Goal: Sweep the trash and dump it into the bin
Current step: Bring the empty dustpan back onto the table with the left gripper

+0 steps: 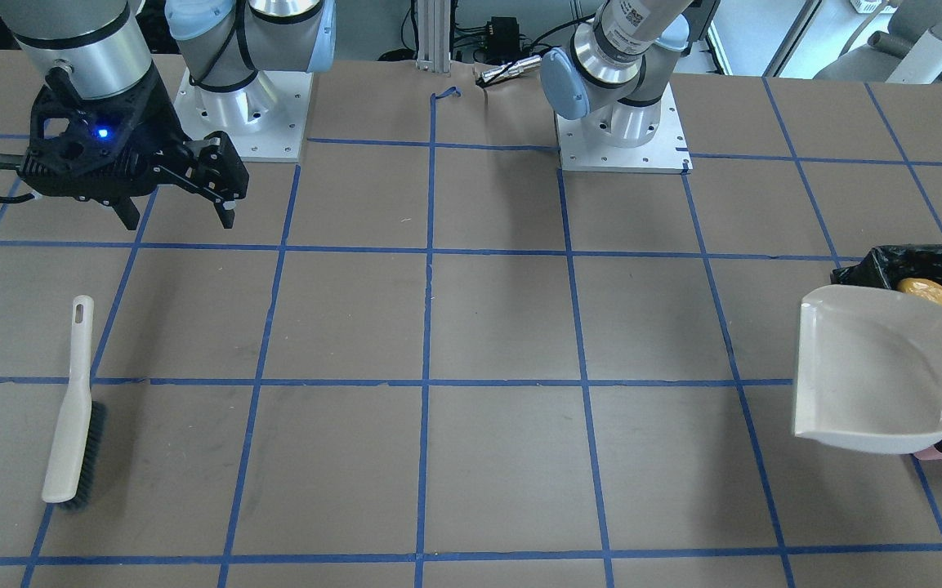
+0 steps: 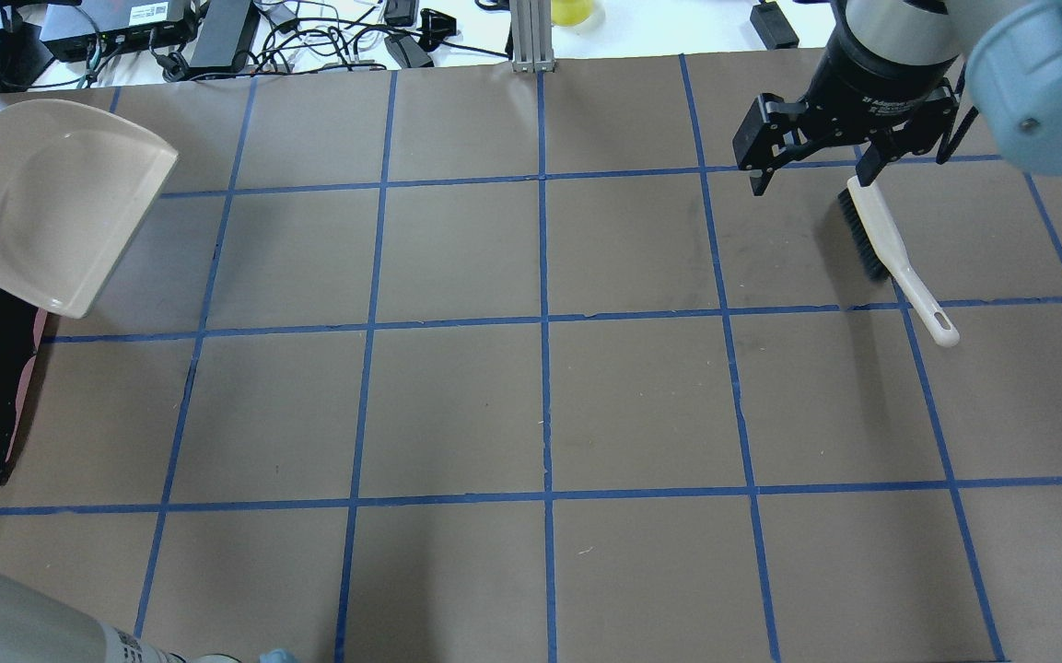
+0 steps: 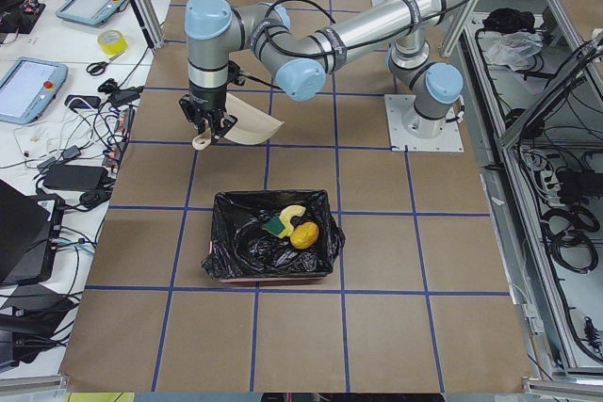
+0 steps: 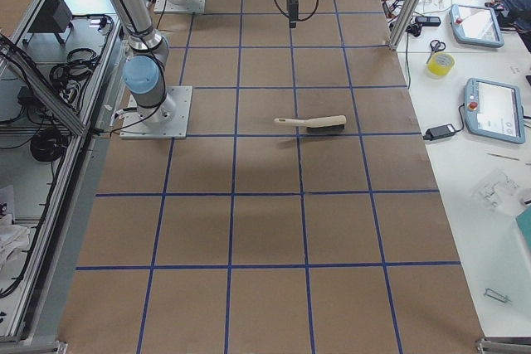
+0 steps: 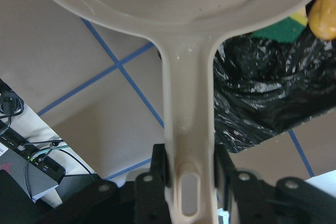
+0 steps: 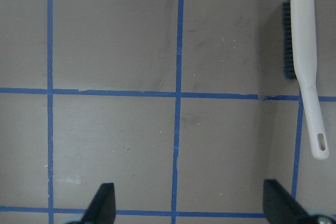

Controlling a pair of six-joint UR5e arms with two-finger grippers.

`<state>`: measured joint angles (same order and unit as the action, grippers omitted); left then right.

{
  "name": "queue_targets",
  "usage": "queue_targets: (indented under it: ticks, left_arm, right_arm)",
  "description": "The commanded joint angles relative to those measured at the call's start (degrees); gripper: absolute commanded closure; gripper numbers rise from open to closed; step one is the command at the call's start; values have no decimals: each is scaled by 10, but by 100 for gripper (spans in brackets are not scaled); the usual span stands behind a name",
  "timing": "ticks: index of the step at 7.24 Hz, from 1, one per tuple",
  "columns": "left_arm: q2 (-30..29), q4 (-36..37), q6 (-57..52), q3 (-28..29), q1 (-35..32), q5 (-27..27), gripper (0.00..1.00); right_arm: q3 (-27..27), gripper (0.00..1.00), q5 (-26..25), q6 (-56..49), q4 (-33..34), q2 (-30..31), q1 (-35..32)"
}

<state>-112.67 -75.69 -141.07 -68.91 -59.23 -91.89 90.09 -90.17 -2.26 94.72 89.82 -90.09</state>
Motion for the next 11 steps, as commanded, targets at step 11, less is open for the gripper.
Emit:
queue_targets:
  ticks: [11]
  left_arm:
    - [-122, 20, 345, -54, -174, 21, 100]
  right_arm:
    - [0, 0, 0, 0, 1, 1, -1]
